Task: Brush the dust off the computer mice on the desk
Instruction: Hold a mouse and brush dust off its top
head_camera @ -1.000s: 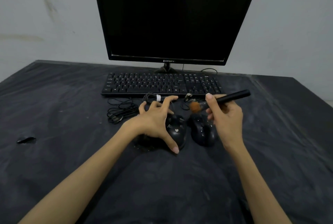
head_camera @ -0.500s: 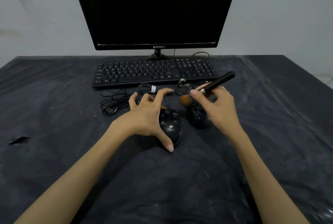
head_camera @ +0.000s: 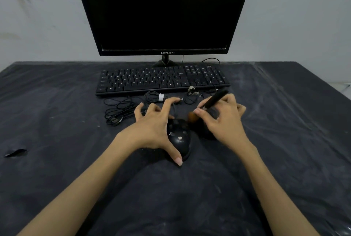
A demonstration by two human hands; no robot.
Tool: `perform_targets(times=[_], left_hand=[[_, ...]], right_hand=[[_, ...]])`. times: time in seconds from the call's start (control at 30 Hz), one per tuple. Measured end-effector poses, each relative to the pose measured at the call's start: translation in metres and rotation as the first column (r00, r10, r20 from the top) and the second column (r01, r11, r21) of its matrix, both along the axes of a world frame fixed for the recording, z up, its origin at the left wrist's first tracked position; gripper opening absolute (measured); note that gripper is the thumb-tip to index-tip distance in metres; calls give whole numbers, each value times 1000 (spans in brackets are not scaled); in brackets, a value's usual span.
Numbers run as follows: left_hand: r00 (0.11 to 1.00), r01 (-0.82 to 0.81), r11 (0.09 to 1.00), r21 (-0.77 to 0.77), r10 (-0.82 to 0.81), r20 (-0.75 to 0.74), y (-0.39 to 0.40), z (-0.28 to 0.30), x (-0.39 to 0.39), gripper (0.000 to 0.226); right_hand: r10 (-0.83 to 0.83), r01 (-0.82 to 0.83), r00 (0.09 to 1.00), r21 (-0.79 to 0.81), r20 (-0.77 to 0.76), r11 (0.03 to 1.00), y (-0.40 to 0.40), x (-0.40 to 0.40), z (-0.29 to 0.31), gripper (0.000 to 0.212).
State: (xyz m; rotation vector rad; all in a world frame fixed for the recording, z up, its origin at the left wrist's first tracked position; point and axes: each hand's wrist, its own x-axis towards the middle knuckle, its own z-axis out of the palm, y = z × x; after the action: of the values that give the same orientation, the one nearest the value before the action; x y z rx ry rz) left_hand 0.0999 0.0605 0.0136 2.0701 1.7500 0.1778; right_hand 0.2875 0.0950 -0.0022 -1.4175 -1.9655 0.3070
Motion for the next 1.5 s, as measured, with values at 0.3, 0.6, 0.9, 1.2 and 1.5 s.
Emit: perform_targets(times=[0.3, 0.6, 0.9, 1.2, 1.5], left_hand=[[1000, -3, 1000, -5, 3, 8, 0, -1, -1, 140], [1000, -1, 1000, 20, 1, 29, -2, -4, -2, 138], [1000, -13, 1000, 14, 12, 17, -1, -4, -1, 137], [999, -30, 999, 27, 31, -28, -3, -4, -1, 139], [999, 5, 997, 80, -7, 34, -7, -5, -3, 132]], right_hand=[[22, -22, 1000, -26, -16, 999, -1, -2, 0, 4], [37, -46, 991, -72, -127, 996, -4, -3, 1, 3], [-4, 4, 1000, -6, 8, 1000, -4, -2, -4, 8], [6, -3, 999, -52, 52, 999, -3, -2, -7, 8], [-46, 48, 996, -26, 70, 999, -5, 0, -6, 11]])
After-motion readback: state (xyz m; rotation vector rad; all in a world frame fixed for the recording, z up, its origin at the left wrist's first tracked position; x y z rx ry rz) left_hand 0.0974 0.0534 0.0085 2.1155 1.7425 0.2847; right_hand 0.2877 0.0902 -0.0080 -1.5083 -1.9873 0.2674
